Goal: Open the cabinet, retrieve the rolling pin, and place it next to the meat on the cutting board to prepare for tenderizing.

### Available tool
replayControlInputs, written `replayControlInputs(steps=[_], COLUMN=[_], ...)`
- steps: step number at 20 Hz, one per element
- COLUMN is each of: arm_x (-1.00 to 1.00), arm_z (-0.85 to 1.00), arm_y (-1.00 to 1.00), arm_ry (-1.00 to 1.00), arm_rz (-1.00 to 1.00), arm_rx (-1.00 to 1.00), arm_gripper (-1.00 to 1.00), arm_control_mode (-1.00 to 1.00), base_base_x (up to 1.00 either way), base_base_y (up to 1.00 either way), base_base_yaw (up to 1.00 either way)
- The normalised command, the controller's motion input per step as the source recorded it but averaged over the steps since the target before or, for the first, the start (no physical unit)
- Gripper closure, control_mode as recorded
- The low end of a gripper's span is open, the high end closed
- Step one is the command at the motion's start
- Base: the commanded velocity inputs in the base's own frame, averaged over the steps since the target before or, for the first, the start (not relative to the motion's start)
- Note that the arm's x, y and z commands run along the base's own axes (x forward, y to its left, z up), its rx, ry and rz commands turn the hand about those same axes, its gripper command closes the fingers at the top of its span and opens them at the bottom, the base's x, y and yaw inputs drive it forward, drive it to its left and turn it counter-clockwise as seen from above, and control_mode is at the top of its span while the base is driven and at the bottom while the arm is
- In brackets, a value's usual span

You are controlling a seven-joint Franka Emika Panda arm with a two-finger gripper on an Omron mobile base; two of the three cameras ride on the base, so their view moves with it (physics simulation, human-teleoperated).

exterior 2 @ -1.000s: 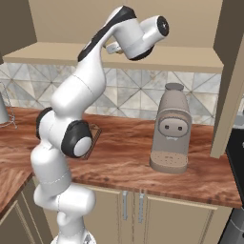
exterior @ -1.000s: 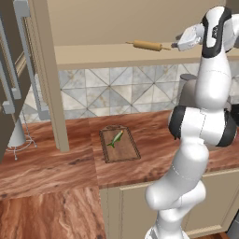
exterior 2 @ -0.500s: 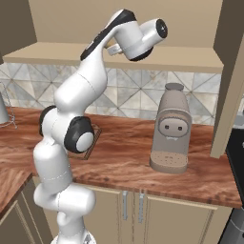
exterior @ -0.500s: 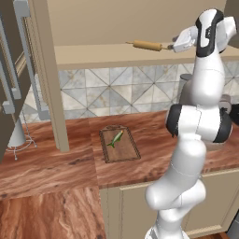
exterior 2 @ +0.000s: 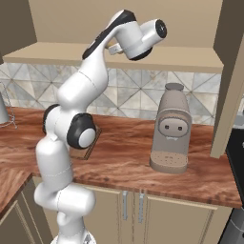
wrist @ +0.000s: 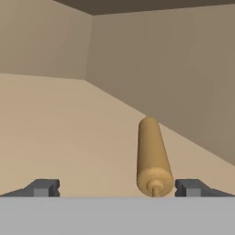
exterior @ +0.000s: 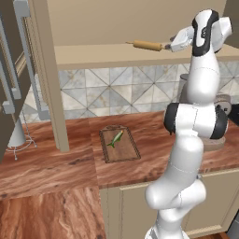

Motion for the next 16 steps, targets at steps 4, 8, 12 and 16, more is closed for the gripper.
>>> replayControlInputs(steps=[4,8,12,16], arm_x=[0.04,0.03,0.08,0.22], arm_z=[0.00,0.00,0.00,0.00], arm_y=[0.00,-0.01,-0.01,0.00], arm_ry=[0.00,0.00,0.00,0.00], arm_rz=[0.00,0.01,0.01,0.00], arm_rx=[0.00,0.00,0.00,0.00], arm_gripper=[-1.00,-1.00,-1.00,-1.00], arm_control_mode=[-1.00,-1.00,-1.00,-1.00], base_base_x=[0.00,0.00,0.00,0.00], base_base_y=[0.00,0.00,0.00,0.00], base_base_yaw=[0.00,0.00,0.00,0.00])
